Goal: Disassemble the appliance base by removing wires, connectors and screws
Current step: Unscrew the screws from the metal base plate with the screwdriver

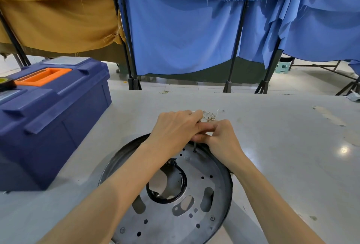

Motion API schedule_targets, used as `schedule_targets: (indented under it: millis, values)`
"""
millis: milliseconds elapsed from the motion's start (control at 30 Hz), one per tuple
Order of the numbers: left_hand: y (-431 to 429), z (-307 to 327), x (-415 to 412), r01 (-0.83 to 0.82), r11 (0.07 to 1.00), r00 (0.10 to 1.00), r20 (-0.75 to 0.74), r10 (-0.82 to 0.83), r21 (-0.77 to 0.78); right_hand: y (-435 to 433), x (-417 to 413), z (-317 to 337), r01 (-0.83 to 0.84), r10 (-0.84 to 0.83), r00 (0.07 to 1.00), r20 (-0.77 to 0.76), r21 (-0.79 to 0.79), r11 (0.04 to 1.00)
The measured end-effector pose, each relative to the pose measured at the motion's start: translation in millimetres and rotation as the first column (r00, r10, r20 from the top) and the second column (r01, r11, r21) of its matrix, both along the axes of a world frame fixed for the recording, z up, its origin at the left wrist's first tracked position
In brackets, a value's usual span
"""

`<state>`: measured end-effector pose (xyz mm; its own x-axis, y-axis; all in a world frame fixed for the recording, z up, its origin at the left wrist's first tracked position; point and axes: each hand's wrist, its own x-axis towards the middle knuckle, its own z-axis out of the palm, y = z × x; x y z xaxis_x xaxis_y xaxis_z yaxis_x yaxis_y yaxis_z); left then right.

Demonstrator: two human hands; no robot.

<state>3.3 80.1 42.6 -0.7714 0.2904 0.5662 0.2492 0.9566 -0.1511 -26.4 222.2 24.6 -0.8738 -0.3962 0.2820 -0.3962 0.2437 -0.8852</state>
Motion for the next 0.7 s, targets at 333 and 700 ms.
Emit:
schedule_targets:
  millis: [333,700]
  values:
    - [2,4,5,0.007,1.0,1.0,0.006,-0.007,-0.005,0,0,0,0.032,-0.031,0.998,-0.049,0.02,0.999]
    - [2,2,5,0.035,0.999,0.999,0.009,-0.035,-0.008,3,-1,0,0.015,-0.015,1.0,-0.02,0.002,1.0]
